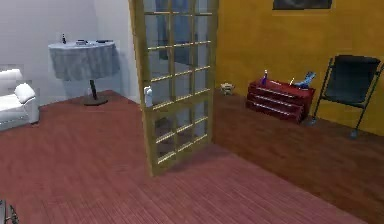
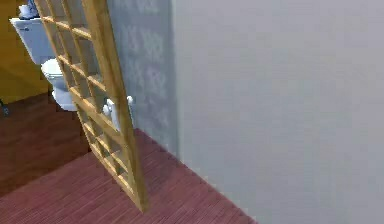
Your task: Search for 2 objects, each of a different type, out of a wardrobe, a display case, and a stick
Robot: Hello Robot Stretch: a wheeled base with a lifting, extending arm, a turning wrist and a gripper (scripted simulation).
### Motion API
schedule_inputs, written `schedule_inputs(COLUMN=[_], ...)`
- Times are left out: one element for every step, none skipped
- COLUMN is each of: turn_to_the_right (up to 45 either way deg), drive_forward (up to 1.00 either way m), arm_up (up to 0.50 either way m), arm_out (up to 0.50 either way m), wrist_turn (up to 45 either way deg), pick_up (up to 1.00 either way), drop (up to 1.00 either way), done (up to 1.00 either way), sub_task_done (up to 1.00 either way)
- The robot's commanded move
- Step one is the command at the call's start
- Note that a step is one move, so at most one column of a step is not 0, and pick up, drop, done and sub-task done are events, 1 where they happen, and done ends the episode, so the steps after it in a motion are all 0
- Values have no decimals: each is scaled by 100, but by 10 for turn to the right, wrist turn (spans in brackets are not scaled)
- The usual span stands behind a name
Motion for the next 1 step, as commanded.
schedule_inputs(turn_to_the_right=[-210], drive_forward=[0], arm_up=[0], arm_out=[0], wrist_turn=[0], pick_up=[0], drop=[0], done=[0], sub_task_done=[0])
